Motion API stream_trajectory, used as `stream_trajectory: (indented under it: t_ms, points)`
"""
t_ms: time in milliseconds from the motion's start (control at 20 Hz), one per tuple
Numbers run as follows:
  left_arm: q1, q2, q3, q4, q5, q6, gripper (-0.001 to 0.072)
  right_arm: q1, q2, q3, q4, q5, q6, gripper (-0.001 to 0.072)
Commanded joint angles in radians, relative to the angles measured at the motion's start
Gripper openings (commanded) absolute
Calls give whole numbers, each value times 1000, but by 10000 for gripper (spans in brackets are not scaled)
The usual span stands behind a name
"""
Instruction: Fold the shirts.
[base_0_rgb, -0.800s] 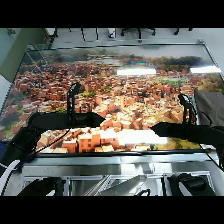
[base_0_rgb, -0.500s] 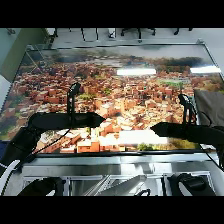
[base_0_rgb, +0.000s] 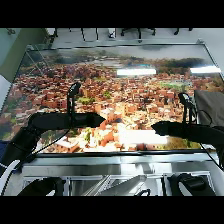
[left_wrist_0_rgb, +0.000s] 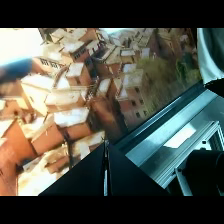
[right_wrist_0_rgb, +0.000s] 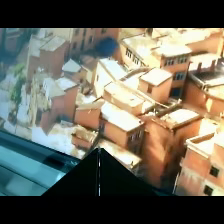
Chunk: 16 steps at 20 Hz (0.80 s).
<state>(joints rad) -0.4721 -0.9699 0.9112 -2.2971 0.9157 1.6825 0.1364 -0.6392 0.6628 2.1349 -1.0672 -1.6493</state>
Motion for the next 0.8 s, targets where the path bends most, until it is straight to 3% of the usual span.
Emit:
stream_trajectory:
  t_ms: [0, 350, 450, 550, 650, 750]
  points:
    - [-1, -1, 0, 0, 0, 0, 10, -1, 1, 0, -11, 32, -56, 18]
    - [-1, 0, 3, -25, -49, -16, 10, -2, -5, 0, 24, 107, -53, 18]
    - [38, 0, 35, 63, -15, -15, 11, -2, -5, 0, 39, 108, -53, 18]
    - [158, -1, 107, 247, 201, -29, 11, -2, -5, 0, 42, 107, -53, 18]
    - [317, -1, 169, 584, 483, -125, 11, -2, -5, 0, 42, 108, -53, 18]
    - [491, -1, 174, 929, 631, -191, 10, -2, -5, 0, 42, 108, -53, 18]
